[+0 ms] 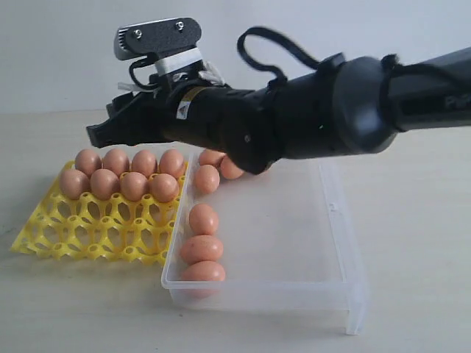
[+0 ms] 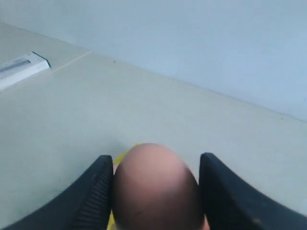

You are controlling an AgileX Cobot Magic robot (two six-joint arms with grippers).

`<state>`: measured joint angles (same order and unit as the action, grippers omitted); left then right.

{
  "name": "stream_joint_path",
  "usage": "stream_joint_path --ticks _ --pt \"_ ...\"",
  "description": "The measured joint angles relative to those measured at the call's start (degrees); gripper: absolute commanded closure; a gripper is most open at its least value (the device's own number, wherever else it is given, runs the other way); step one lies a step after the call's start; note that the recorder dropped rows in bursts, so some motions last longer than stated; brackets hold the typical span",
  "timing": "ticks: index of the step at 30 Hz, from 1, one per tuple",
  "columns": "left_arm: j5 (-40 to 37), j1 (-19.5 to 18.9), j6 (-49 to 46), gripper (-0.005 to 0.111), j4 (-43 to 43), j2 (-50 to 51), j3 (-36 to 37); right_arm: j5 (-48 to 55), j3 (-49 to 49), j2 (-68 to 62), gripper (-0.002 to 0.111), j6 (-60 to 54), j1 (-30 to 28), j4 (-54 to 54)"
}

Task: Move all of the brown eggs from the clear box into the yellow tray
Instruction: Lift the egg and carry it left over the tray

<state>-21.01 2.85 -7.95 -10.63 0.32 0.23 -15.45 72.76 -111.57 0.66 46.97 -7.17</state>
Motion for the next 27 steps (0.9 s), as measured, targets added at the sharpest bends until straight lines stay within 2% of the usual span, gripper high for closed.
stream_joint_path --ticks 5,16,27 --pt "0.0 0.0 0.0 0.107 0.0 0.0 0.0 -1.9 5.7 -7.5 0.108 3.4 1.2 0.5" --pt "0.0 0.0 0.0 0.107 0.0 0.0 0.0 12.1 29.8 -23.7 0.108 6.7 4.0 2.6" --pt "0.0 0.0 0.0 0.107 0.0 0.0 0.0 11.1 33.1 -29.0 0.108 9.0 7.0 2.6"
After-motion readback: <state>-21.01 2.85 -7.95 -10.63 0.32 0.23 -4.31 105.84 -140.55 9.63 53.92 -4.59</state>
